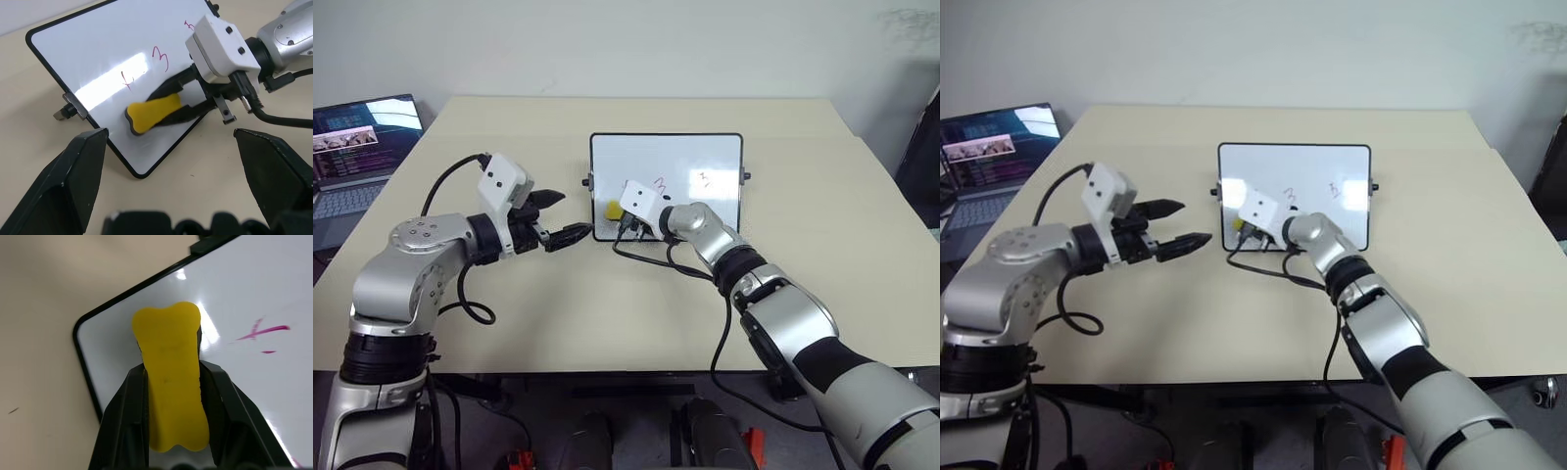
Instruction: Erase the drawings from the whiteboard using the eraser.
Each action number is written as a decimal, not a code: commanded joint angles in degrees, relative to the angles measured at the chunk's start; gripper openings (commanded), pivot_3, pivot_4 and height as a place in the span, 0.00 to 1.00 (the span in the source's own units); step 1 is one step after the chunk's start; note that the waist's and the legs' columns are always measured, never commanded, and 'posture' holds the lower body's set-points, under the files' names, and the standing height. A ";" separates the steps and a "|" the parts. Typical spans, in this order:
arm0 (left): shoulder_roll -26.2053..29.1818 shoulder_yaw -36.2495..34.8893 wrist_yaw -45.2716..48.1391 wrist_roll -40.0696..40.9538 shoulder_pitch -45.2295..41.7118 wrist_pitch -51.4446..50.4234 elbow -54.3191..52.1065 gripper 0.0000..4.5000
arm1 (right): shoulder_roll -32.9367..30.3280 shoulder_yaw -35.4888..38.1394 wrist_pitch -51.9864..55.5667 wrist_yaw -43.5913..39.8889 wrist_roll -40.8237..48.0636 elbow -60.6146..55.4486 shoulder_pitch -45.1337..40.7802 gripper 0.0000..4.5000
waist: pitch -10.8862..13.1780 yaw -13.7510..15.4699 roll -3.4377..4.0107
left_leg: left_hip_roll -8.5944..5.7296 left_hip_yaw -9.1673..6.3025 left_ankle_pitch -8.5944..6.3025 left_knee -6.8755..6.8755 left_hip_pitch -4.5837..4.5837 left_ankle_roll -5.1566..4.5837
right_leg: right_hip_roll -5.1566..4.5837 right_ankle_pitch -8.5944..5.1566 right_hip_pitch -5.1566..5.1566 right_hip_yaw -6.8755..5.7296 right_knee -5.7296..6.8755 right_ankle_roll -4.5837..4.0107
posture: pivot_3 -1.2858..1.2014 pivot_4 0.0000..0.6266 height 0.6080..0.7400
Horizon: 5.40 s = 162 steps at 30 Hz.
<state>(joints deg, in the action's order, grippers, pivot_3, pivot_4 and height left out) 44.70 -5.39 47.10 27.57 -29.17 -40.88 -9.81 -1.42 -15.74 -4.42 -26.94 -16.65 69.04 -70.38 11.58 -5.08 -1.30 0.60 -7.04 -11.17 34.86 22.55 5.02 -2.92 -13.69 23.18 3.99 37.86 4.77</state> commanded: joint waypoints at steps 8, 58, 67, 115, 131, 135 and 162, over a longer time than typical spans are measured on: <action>-0.01 0.05 0.63 -0.46 -2.22 1.91 0.68 1.00 | -2.77 3.93 2.35 10.67 0.17 2.18 -4.80 0.24 | 0.00 -0.11 -0.01 | 0.00 -0.02 0.04 -0.12 0.07 0.05 | 0.00 -0.06 0.08 -0.02 -0.04 -0.11 | 0.52 0.24 1.00; -1.10 0.47 1.40 -1.46 -2.14 2.51 1.30 1.00 | -5.47 -4.41 2.61 -5.35 -3.53 -2.20 0.16 0.24 | 0.00 -0.42 -0.02 | 0.04 -0.03 0.03 -0.18 0.07 0.05 | 0.04 -0.06 0.09 -0.04 -0.10 -0.07 | 0.52 0.24 1.00; -0.67 0.04 1.56 -1.19 -1.94 2.13 0.99 1.00 | -7.11 0.52 3.30 -14.19 3.47 -14.02 1.93 0.24 | 0.04 -0.45 -0.01 | 0.05 -0.04 0.04 -0.19 0.11 0.06 | 0.04 -0.06 0.09 -0.05 -0.12 -0.07 | 0.52 0.24 1.00; 2.50 -1.84 5.09 -0.29 -5.77 2.40 1.04 1.00 | -40.45 14.20 15.57 -26.11 18.76 -51.01 16.06 0.24 | 0.24 0.43 -0.11 | 0.06 0.23 -0.03 -0.86 0.46 0.14 | -0.12 -0.09 0.43 -0.04 -0.83 -0.26 | 0.52 0.24 1.00; 3.11 -1.63 5.64 -0.42 -5.47 2.58 0.93 1.00 | -41.10 14.29 16.01 -26.69 19.47 -52.04 16.48 0.24 | 0.24 0.29 -0.11 | 0.06 0.23 -0.02 -0.85 0.45 0.14 | -0.11 -0.09 0.43 -0.04 -0.80 -0.26 | 0.52 0.24 1.00; 3.14 -1.57 5.69 -0.51 -5.55 2.64 1.11 1.00 | -41.10 14.26 16.40 -26.83 19.70 -52.93 17.06 0.24 | 0.24 0.29 -0.11 | 0.06 0.23 -0.02 -0.85 0.45 0.14 | -0.11 -0.09 0.43 -0.04 -0.80 -0.26 | 0.52 0.24 1.00; -1.39 2.65 4.24 -4.13 -3.46 5.08 2.78 1.00 | -19.89 2.55 16.34 -14.56 12.78 -49.06 14.30 0.24 | 0.23 0.47 -0.13 | 0.06 0.19 -0.02 -0.68 0.43 0.15 | -0.10 -0.05 0.39 -0.04 -0.63 -0.25 | 0.52 0.24 1.00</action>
<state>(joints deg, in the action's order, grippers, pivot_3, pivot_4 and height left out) 43.40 -2.54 51.72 23.65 -32.47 -36.92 -6.07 -21.56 -13.27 13.91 -43.68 -2.48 19.23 -54.72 11.81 -4.61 -1.43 0.66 -6.84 -11.19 34.18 22.97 5.16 -3.01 -13.74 23.56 3.95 37.23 4.51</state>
